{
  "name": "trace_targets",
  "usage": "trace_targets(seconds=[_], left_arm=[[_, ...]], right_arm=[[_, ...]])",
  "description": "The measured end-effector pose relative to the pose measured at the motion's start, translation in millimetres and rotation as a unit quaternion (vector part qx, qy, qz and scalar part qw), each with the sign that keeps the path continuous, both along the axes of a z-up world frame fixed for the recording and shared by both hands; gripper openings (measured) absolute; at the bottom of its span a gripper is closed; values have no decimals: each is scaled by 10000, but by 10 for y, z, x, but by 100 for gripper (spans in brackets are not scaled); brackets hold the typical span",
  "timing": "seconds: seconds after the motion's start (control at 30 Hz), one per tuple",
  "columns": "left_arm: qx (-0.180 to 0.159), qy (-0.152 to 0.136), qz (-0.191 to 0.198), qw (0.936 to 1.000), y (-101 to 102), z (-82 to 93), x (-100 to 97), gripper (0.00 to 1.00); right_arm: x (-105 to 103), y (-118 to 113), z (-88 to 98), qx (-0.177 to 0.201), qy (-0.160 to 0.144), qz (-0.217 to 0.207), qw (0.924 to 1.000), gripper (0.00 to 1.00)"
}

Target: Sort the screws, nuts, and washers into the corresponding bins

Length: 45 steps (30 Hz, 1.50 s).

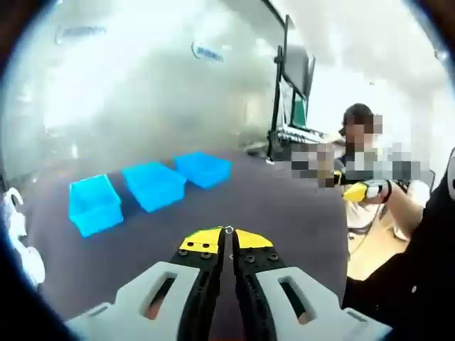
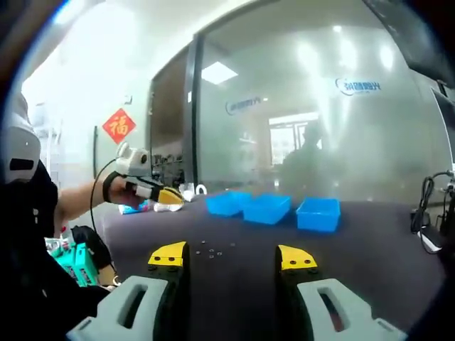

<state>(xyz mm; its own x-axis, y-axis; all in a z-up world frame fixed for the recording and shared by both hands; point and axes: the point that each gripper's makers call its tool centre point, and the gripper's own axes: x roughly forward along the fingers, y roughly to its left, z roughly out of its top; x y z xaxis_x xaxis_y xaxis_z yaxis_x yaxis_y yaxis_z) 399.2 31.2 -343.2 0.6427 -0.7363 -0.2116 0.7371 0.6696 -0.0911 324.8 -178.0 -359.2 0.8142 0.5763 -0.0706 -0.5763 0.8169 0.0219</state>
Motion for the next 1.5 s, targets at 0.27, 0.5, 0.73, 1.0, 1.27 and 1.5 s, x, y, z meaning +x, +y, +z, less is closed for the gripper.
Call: trace_targets(seconds=[0.27, 0.5, 0.73, 1.0, 1.27, 1.5], left_arm=[[-424, -286, 607, 9968, 205, 79, 116, 6], [-315, -454, 1040, 9930, 425, 101, 440, 6], [-327, -550, 1606, 9849, 733, 180, 982, 6], [-394, -677, 1932, 9780, 904, 314, 1529, 6], [-391, -710, 2193, 9723, 946, 383, 1967, 6], [-110, -758, 2335, 9693, 961, 373, 2285, 6]], right_arm=[[-6, -10, 30, -12, -14, -14, 10000, 43], [2, -4, 36, -2, -15, -2, 10000, 43], [-1, 2, 19, 35, 1, -9, 10000, 43], [25, 74, 34, 43, -22, 53, 10000, 43], [58, 167, 92, 21, -64, 150, 9999, 43], [56, 238, 126, -44, -85, 235, 9997, 43]])
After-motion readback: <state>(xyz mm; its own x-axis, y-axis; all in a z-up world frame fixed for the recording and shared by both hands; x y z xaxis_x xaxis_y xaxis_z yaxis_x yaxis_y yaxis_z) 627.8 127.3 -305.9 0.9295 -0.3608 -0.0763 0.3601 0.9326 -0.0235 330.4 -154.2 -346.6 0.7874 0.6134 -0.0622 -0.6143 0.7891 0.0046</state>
